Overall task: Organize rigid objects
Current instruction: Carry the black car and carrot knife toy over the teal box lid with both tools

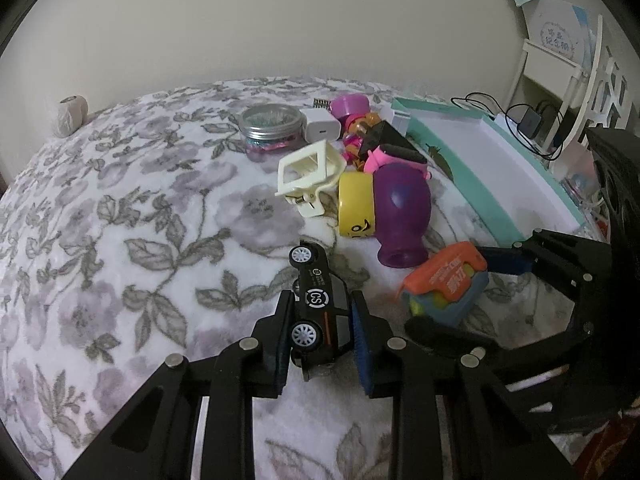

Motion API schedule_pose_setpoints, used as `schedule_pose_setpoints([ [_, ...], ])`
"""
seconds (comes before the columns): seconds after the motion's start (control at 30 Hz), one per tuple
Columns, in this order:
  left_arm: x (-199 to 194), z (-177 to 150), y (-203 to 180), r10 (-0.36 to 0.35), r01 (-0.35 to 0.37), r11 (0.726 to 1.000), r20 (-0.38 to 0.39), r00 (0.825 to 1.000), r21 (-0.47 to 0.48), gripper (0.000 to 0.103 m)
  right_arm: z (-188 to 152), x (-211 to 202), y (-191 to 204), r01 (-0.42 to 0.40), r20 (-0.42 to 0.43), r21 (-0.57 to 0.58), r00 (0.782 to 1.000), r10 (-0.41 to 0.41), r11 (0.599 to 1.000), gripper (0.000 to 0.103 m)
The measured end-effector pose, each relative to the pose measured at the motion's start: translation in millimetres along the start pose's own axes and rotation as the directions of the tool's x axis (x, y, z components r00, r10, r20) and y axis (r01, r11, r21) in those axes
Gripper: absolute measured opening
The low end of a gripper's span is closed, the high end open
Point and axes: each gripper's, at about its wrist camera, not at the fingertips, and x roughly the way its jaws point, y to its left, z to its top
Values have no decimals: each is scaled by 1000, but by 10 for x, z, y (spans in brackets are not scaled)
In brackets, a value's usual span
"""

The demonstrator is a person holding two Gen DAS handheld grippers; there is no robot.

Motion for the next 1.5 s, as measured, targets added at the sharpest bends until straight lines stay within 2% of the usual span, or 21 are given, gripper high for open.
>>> schedule_pose_setpoints([
  [0.2, -293, 186, -20, 27, -28, 1000, 47, 999, 12, 28, 78, -264, -63, 2, 38, 10, 999, -2, 1000, 74],
  [0.3, -417, 453, -83, 5, -5, 1000, 70, 998, -1, 28, 213, -428, -148, 26, 63, 33, 998, -28, 999, 74],
  [0.43, -481, 851, -202, 23, -22, 1000, 115, 993, -9, 28, 437, -575, -377, 89, 84, 87, 992, -97, 992, 74],
  [0.53, -439, 1169, -319, 38, -34, 999, 122, 992, -30, 28, 596, -640, -585, 143, 82, 137, 985, -155, 980, 74],
  [0.63, -373, 1453, -477, 37, -34, 999, 124, 992, -27, 28, 762, -776, -869, 203, 90, 210, 970, -226, 956, 74],
  [0.73, -257, 1697, -650, 82, -81, 997, 130, 988, -10, 28, 885, -932, -1110, 261, 118, 266, 947, -300, 928, 74],
  [0.87, -83, 1933, -796, 103, -100, 994, 107, 989, -32, 28, 1014, -1102, -1424, 275, 132, 362, 931, -340, 891, 74],
  [0.93, -26, 1990, -872, 123, -119, 992, 106, 987, -45, 28, 1071, -1176, -1579, 266, 146, 417, 924, -353, 869, 74],
  [1.0, 40, 2044, -929, 104, -97, 992, 98, 990, -76, 28, 1110, -1228, -1733, 249, 160, 481, 918, -364, 840, 74],
  [1.1, 142, 2102, -1017, 77, -65, 989, 88, 993, -135, 28, 1159, -1236, -1870, 288, 151, 525, 895, -421, 801, 74],
  [1.23, 313, 2120, -1205, 80, -67, 988, 86, 993, -141, 28, 1114, -1182, -2030, 309, 138, 552, 882, -451, 774, 74],
  [1.4, 619, 2079, -1306, 55, -45, 983, 55, 997, -178, 28, 1004, -1039, -2328, 369, 79, 582, 861, -502, 725, 74],
  [1.5, 806, 2036, -1353, 56, -49, 986, 39, 998, -157, 28, 929, -937, -2473, 398, 46, 589, 852, -521, 703, 74],
])
